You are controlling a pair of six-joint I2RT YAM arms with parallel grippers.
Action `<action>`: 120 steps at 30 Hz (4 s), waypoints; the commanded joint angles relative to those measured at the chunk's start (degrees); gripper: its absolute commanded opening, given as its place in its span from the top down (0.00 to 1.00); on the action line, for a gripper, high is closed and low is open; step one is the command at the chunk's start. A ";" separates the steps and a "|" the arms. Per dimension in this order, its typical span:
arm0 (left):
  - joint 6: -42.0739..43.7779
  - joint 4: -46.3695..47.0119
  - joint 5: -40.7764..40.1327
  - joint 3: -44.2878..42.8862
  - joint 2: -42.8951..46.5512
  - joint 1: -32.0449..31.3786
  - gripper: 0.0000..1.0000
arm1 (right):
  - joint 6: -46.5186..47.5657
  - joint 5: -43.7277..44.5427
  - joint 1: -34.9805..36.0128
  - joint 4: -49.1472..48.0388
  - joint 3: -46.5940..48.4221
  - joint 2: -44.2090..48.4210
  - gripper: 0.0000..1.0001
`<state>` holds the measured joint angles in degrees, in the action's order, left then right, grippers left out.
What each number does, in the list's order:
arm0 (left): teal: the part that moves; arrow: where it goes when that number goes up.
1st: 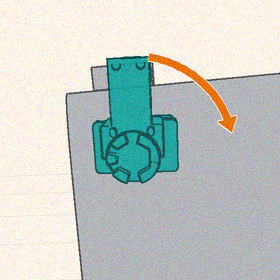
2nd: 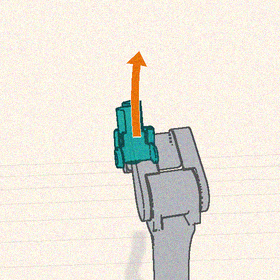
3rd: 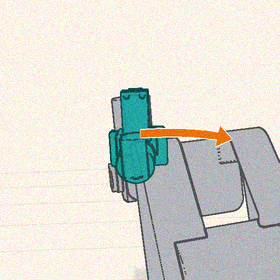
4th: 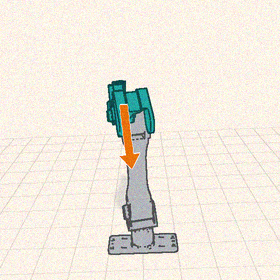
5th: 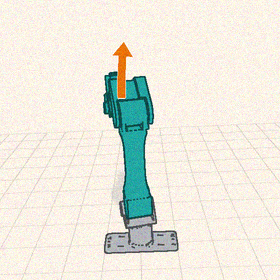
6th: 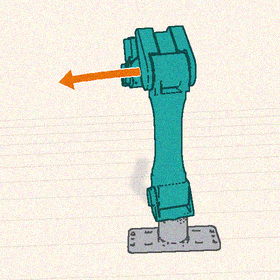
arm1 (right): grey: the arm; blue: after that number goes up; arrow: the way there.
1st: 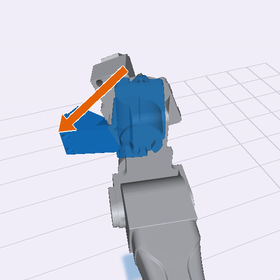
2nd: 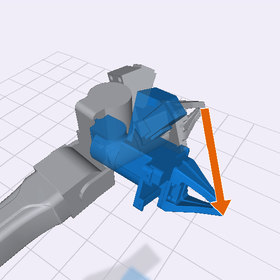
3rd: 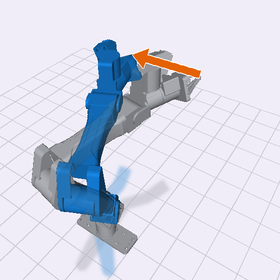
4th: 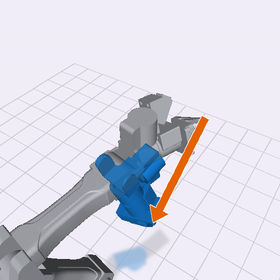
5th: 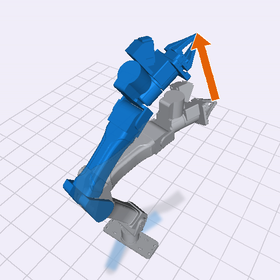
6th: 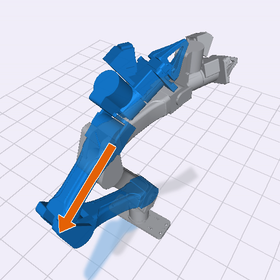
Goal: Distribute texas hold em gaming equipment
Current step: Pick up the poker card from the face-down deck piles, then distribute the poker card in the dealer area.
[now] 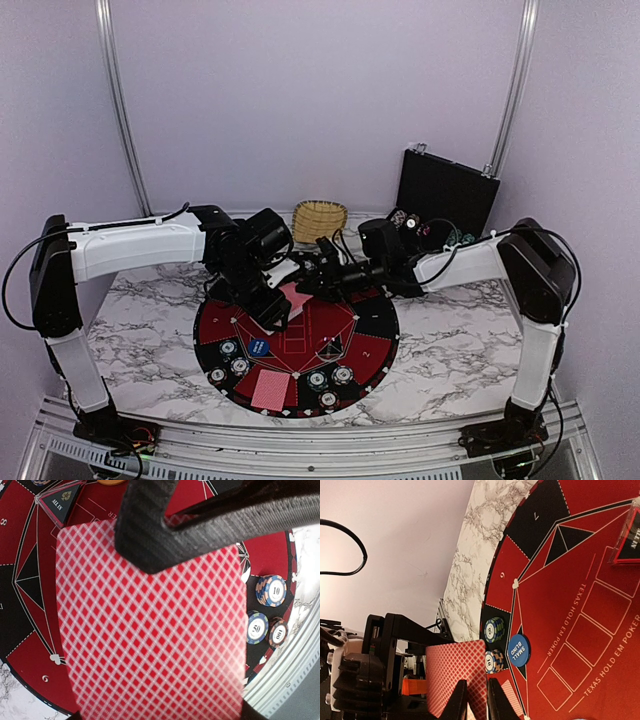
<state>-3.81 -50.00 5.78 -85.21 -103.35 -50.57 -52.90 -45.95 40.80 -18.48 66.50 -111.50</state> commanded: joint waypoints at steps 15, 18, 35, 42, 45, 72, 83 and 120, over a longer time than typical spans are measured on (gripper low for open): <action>-0.20 0.16 -0.18 0.31 2.38 0.15 0.51 | -1.85 -0.40 -1.84 -3.45 -1.91 5.45 0.94; -0.19 0.16 -0.22 0.22 2.35 0.20 0.51 | -2.89 -1.01 -2.40 -4.86 -2.86 5.95 0.97; -0.63 0.38 -1.05 0.48 2.51 0.44 0.51 | -7.93 -3.13 -6.66 -11.65 -10.77 11.69 1.00; -0.97 0.95 -1.39 0.83 2.41 0.70 0.51 | -8.90 -3.53 -8.34 -12.47 -14.68 15.19 1.00; -0.93 1.09 -1.45 0.92 2.48 0.84 0.51 | -8.74 -3.67 -9.61 -11.99 -16.65 17.28 1.00; -0.07 1.13 -0.78 -0.18 1.97 1.62 0.51 | 9.42 0.74 -18.03 3.77 -40.07 29.49 1.00; 0.04 1.13 -0.61 -0.14 2.02 1.87 0.50 | 9.05 0.79 -16.54 -1.74 -40.77 24.55 1.00; 0.32 1.13 1.38 0.12 2.06 1.64 0.50 | 15.44 11.58 -10.13 16.65 -22.93 27.90 0.25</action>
<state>-3.79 -49.50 6.00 -84.51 -103.13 -49.01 -33.71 -27.07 30.17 6.31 39.44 -82.39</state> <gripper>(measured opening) 0.667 0.750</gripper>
